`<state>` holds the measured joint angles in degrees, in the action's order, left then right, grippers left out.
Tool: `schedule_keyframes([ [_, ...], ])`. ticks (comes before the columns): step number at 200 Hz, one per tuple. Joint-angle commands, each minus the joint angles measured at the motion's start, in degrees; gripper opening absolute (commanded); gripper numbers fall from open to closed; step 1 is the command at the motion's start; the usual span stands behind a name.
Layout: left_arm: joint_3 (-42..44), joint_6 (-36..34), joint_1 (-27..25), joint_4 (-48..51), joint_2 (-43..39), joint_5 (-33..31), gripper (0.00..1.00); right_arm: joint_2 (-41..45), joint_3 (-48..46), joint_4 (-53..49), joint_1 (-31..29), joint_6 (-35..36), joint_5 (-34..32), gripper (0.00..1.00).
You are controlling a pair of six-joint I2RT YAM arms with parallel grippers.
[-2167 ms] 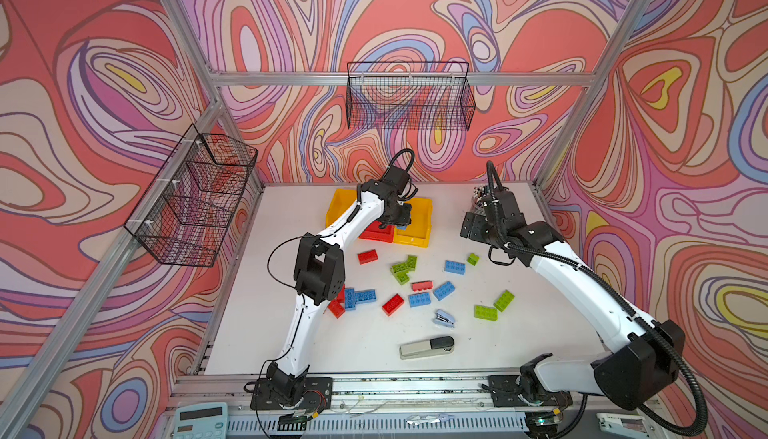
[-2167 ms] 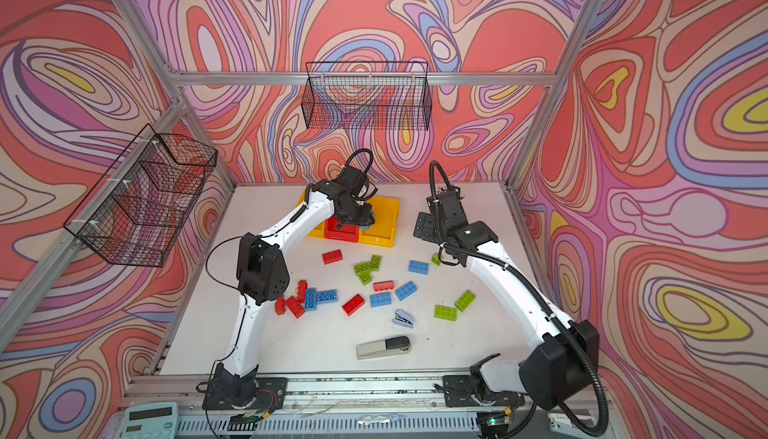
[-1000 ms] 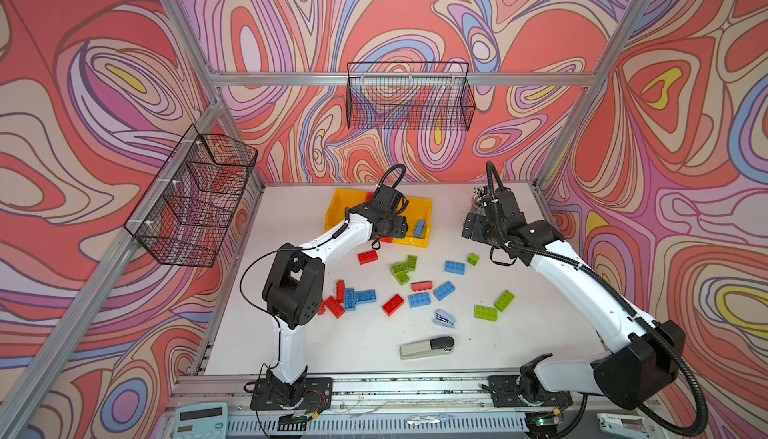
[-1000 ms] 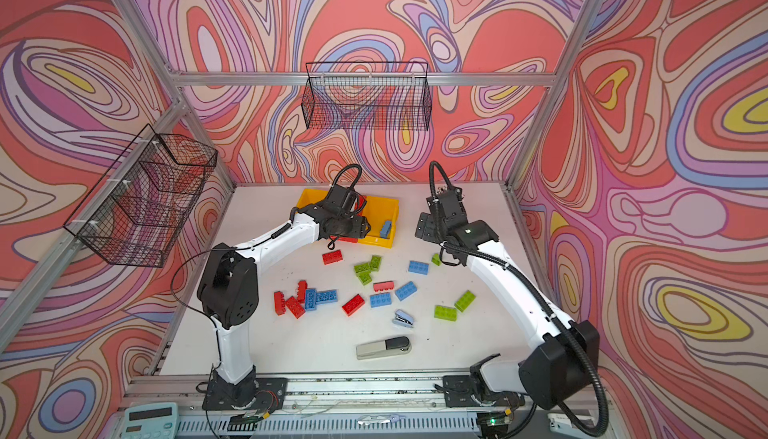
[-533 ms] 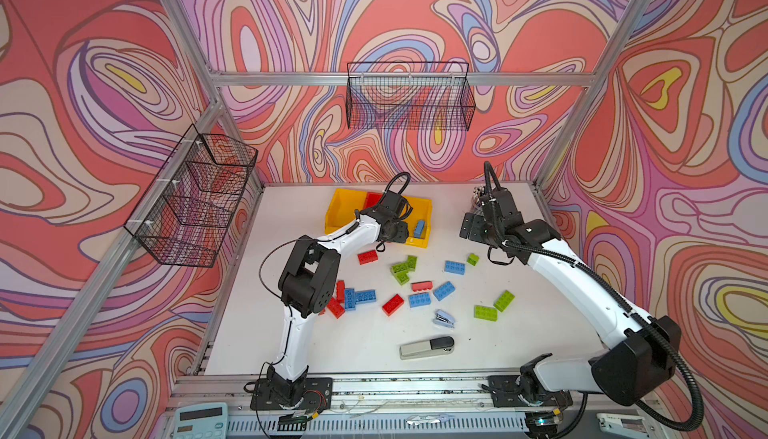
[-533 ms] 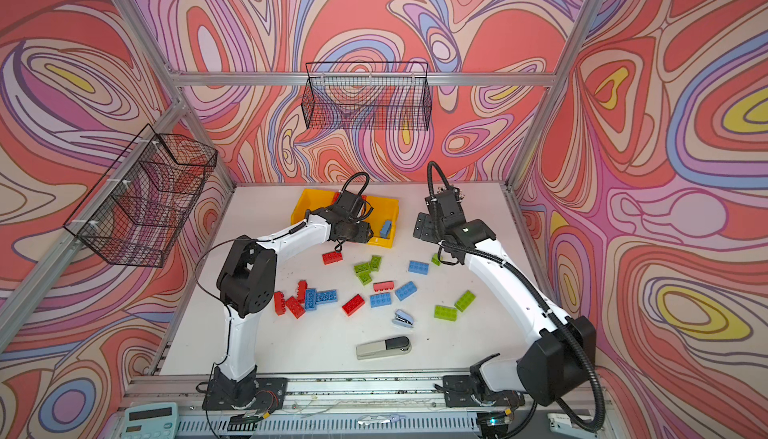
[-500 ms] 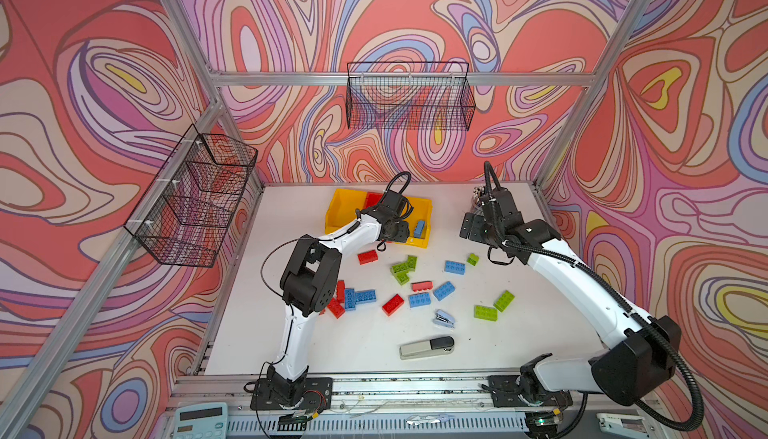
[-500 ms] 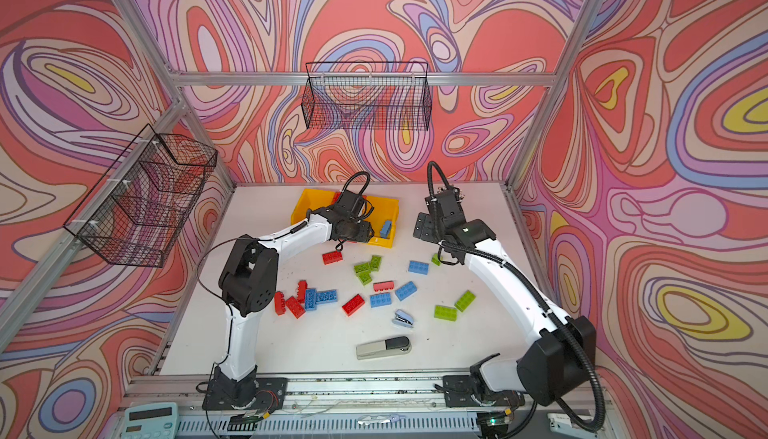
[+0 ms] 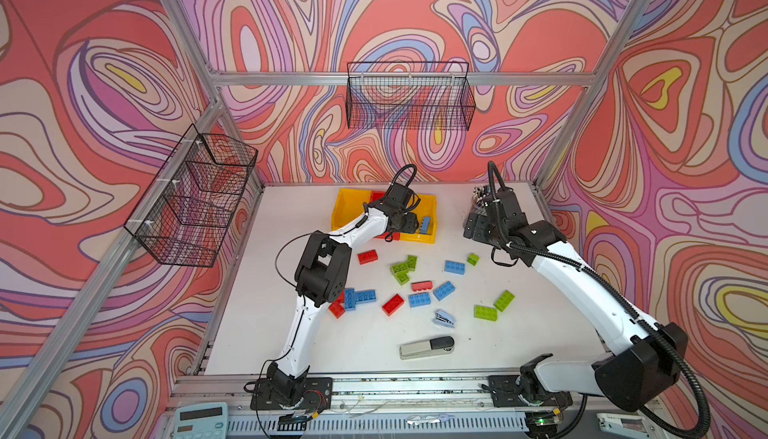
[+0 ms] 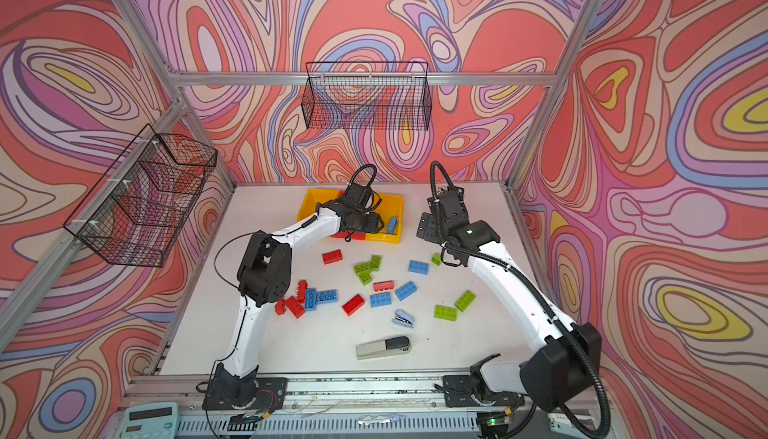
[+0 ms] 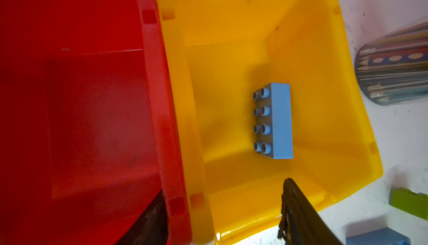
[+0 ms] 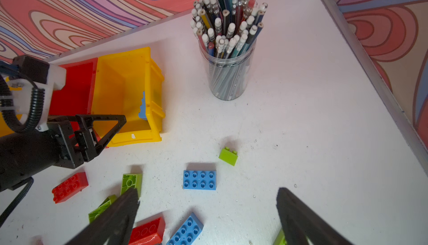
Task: Sort the legos into containers by color
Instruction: 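Withdraw the left gripper while the right gripper grasps a blue 2x4 brick, then carry the blue brick with the right gripper and release it into the same yellow bin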
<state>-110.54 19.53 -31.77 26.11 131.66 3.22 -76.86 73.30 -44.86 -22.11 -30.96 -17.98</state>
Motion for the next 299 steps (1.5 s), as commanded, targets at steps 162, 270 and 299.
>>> schedule_keyframes([
  [162, 44.7, 5.2, -1.8, -9.0, -39.3, -3.2, 0.99, -16.7, -10.5, 8.7, 0.2, -4.7, 9.5, 0.89],
  [270, 51.3, 5.7, -1.7, -8.8, -45.4, -6.4, 1.00, -27.5, -8.5, 12.6, 0.1, -3.7, 11.6, 0.82],
  [299, 50.6, 4.4, -1.7, -9.0, -44.4, -6.4, 1.00, -29.2, -7.5, 12.8, 0.0, -4.2, 11.8, 0.72],
])
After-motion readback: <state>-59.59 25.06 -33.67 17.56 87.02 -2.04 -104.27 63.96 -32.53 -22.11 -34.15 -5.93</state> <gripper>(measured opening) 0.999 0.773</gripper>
